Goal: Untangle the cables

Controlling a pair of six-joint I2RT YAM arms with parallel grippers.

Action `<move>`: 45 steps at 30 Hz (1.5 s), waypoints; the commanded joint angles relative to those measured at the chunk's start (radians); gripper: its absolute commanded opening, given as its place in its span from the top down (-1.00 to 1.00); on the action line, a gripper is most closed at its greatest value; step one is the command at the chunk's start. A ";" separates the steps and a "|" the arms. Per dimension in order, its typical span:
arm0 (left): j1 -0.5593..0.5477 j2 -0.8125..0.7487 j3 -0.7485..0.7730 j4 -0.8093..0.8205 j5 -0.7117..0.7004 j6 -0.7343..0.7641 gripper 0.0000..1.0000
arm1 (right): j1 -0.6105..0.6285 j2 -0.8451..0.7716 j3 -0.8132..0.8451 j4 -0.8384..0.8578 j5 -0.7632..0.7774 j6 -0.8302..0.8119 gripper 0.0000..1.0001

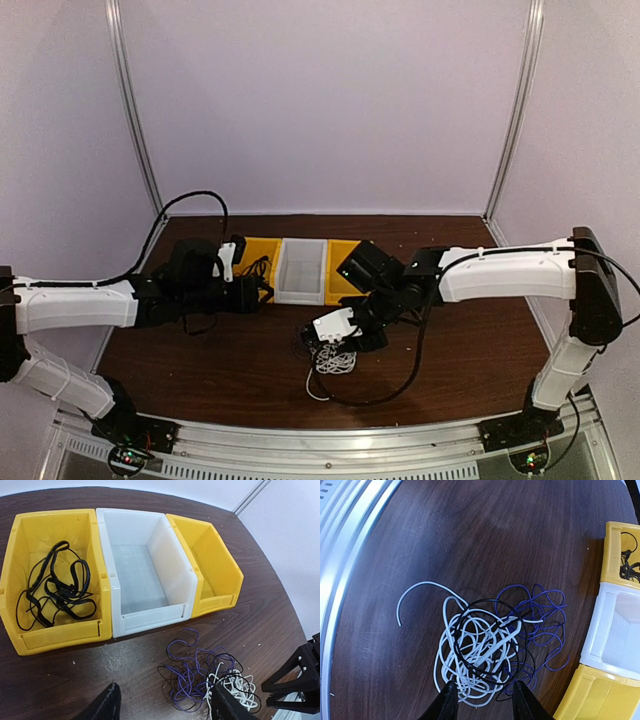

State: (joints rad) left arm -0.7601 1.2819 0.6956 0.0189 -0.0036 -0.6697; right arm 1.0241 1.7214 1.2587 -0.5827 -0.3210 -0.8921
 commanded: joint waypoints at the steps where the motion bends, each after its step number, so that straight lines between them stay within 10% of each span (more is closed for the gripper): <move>1: 0.001 0.008 0.008 0.071 0.044 -0.024 -0.26 | 0.014 0.028 0.031 0.025 0.072 -0.022 0.23; 21: 0.001 0.029 0.033 0.060 0.045 -0.004 -0.25 | 0.048 0.086 0.058 0.065 0.025 0.003 0.60; 45: 0.001 0.061 0.041 0.062 0.067 0.002 -0.25 | 0.051 0.081 0.064 -0.009 0.077 -0.045 0.45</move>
State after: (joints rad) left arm -0.7601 1.3376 0.7128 0.0364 0.0467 -0.6785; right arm 1.0683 1.7752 1.3060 -0.5663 -0.2691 -0.9215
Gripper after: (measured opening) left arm 0.624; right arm 0.278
